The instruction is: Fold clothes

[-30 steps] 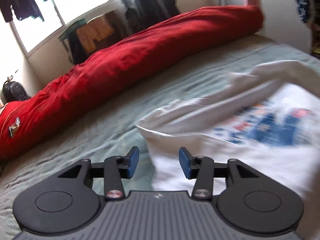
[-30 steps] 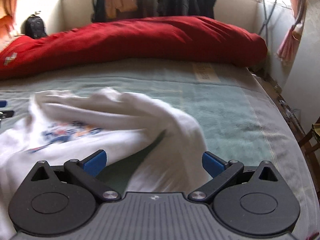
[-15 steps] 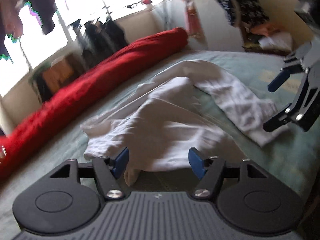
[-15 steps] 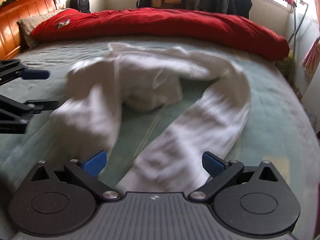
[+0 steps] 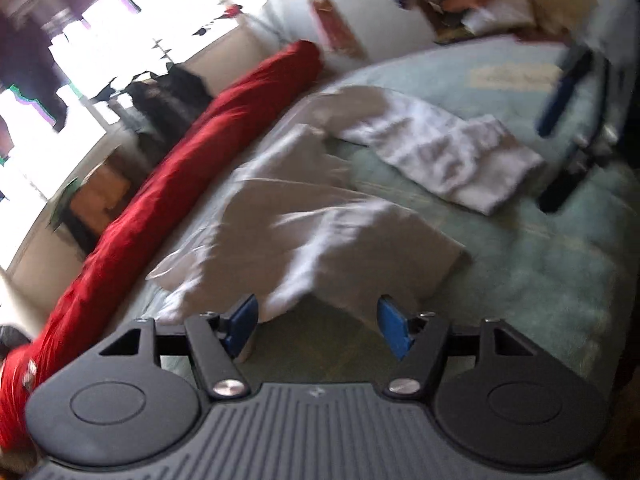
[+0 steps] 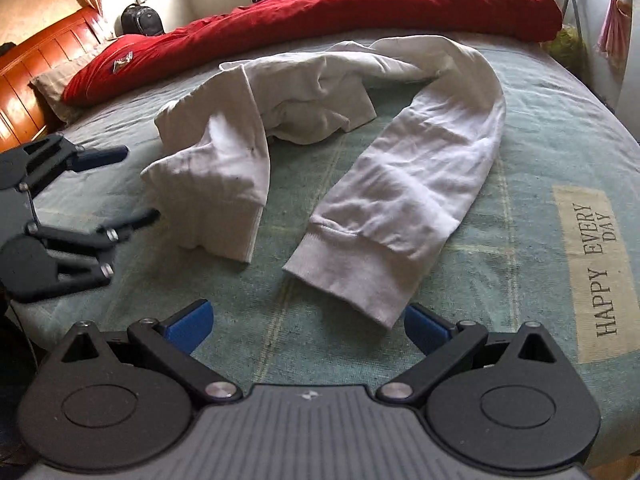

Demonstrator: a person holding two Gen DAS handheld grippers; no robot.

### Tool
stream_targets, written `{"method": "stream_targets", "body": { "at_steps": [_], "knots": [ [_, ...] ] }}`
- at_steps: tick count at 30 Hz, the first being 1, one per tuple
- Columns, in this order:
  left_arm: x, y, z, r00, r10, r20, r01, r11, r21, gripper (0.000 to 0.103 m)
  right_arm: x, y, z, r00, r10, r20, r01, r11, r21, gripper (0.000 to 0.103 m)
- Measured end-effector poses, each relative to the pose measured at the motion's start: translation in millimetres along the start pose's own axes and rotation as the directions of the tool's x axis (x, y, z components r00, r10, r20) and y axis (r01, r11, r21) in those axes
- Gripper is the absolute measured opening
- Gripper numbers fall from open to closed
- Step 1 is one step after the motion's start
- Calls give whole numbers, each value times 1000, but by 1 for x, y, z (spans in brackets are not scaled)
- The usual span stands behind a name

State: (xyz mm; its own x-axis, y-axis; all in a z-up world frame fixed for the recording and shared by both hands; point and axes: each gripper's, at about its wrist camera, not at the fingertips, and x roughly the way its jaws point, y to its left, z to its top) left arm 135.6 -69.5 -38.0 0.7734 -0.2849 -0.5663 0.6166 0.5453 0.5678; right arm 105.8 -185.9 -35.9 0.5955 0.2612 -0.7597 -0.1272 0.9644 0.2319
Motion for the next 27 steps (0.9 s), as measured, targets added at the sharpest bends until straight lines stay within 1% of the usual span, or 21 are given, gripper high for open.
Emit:
{"method": "stream_targets", "body": {
  "at_steps": [3,6,7,8,9,10,12,15,18,20,22,24,25,27],
  "knots": [
    [9,-4,6,1000,20,11,-21,999,39,69,1,-1,0,1000,24,11,-24,999,24,103],
    [22,-1,10,1000,7,9,-7,999,45,68,6,-1,-1,999,34,-4,-34,999,35,103],
    [27,0,12,1000,-2,2,2,999,38,65,8,-1,-2,999,32,-9,-32,999,35,103],
    [30,1,13,1000,-12,-5,12,1000,28,48,9,-1,-2,999,32,-13,-32,999,36,103],
    [32,3,14,1000,-26,-9,27,1000,14,21,10,-1,-2,999,32,-17,-32,999,37,103],
    [33,5,14,999,-39,-11,39,999,-3,20,11,-1,-3,999,33,-20,-32,999,39,103],
    [33,9,15,999,-36,-9,36,999,-30,18,13,-2,-4,999,43,-24,-41,998,53,103],
    [25,16,12,1000,-7,14,8,999,-45,18,15,-4,-5,998,52,-31,-50,996,68,103],
    [11,36,9,999,28,35,-25,995,-92,18,18,-3,-4,999,40,-37,-37,998,59,103],
    [4,53,7,997,60,41,-54,988,-141,18,19,-1,-4,999,30,-39,-28,998,50,103],
    [-3,80,1,992,121,33,-111,970,-216,18,20,1,-3,999,26,-40,-25,999,44,103],
    [-7,107,-7,982,189,12,-178,946,-272,17,21,4,-2,999,27,-41,-25,999,41,103],
    [-8,122,-11,975,223,-7,-215,931,-296,17,22,5,-1,999,27,-41,-25,999,40,103],
    [-7,151,-21,964,263,-46,-262,898,-354,17,22,7,1,999,28,-41,-26,999,36,103]
  ]
}}
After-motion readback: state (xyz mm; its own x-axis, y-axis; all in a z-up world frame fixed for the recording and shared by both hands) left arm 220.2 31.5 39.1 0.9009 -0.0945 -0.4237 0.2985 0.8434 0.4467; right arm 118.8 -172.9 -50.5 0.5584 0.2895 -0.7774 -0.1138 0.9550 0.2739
